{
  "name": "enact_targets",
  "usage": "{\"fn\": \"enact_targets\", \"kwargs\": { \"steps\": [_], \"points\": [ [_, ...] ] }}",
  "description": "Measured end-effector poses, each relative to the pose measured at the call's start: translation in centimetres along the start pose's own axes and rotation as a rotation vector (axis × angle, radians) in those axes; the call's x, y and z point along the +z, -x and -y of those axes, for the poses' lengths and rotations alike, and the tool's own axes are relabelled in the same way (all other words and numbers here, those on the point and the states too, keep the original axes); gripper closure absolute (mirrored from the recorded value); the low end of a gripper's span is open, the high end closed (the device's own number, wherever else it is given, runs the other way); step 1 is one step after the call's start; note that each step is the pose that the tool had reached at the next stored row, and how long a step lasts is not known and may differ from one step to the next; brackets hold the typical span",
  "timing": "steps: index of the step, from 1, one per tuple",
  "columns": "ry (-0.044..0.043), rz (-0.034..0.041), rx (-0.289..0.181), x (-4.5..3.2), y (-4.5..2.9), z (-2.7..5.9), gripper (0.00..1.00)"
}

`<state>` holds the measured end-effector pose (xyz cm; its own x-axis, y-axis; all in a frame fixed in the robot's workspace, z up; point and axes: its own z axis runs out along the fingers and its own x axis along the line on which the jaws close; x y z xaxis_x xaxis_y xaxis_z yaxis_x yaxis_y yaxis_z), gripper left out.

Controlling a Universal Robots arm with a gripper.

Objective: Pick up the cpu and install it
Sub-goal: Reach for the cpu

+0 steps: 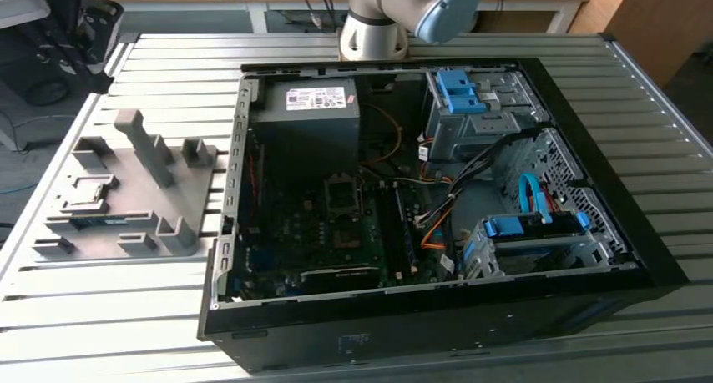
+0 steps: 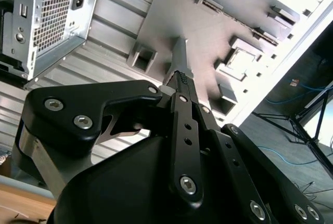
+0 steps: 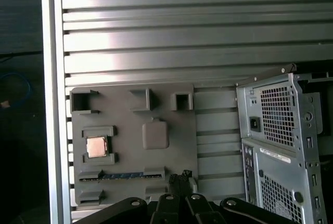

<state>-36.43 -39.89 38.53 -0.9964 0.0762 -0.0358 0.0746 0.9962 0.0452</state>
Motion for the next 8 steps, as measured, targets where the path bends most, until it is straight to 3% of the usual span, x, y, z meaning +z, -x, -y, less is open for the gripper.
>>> {"fn": "enact_targets", "kwargs": {
  "steps": [8],
  "points": [
    [0.0000, 0.0000, 0.000, -0.02, -1.50, 0.11, 0.90]
  ]
}}
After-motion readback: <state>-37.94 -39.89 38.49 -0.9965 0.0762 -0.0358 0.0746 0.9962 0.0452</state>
